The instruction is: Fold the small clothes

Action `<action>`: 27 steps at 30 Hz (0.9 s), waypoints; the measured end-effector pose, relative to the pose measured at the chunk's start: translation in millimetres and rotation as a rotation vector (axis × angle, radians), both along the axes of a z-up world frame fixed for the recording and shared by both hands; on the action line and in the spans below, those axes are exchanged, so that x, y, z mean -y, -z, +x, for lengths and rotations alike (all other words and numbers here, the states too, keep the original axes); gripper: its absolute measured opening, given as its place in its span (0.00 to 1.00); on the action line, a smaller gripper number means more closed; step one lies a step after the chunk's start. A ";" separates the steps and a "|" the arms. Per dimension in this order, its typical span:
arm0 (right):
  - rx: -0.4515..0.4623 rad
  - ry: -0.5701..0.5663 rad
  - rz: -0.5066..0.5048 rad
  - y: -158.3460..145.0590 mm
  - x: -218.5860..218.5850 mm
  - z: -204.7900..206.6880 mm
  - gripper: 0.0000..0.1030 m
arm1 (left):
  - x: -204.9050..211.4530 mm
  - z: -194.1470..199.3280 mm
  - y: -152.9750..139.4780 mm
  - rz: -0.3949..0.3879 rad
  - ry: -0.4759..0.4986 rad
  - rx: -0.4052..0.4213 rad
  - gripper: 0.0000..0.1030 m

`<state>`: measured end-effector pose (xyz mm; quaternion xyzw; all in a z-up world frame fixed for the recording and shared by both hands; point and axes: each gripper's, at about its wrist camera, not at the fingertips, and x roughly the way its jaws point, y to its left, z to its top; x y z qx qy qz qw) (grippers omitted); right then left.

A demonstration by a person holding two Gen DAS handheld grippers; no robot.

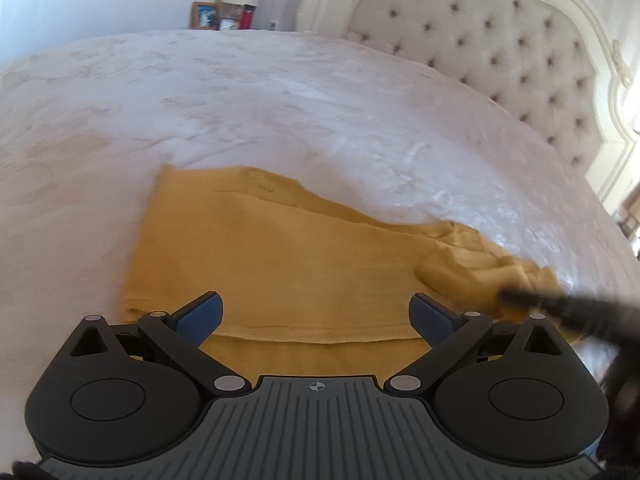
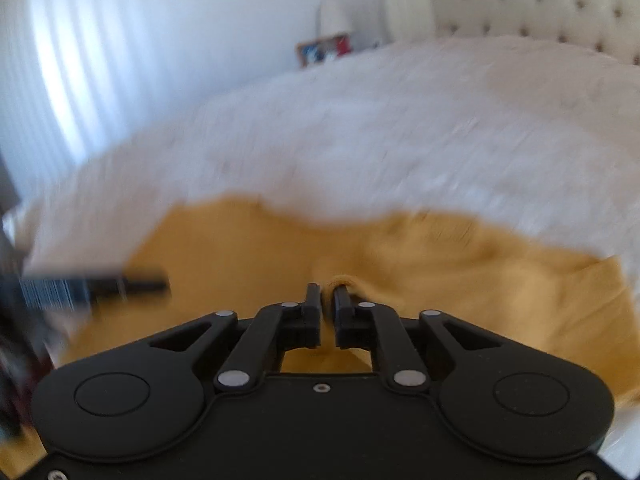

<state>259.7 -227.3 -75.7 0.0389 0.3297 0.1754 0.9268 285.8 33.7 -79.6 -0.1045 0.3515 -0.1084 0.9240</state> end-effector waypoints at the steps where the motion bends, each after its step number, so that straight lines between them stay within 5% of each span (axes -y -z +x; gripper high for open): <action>1: -0.010 -0.008 -0.006 7.0 -2.3 -5.3 0.42 | -2.5 0.1 -0.2 -0.002 -0.003 0.001 0.98; 2: -0.016 -0.011 0.001 12.3 -1.4 -11.8 0.54 | -3.4 0.3 -0.6 -0.002 -0.003 0.001 0.98; 3: -0.017 -0.009 0.020 15.4 3.0 -20.4 0.55 | -2.7 0.7 -1.1 0.001 0.001 0.002 0.98; 13: 0.062 0.225 0.023 8.1 87.4 -92.2 0.59 | 77.7 -9.8 -12.2 0.126 0.161 0.113 0.98; 18: 0.069 0.360 0.111 21.1 119.9 -112.0 0.59 | 138.0 -15.1 -6.7 0.249 0.282 0.173 0.98; 27: 0.099 0.339 0.145 8.6 123.6 -106.8 0.59 | 187.9 -6.6 23.9 0.447 0.301 0.191 0.98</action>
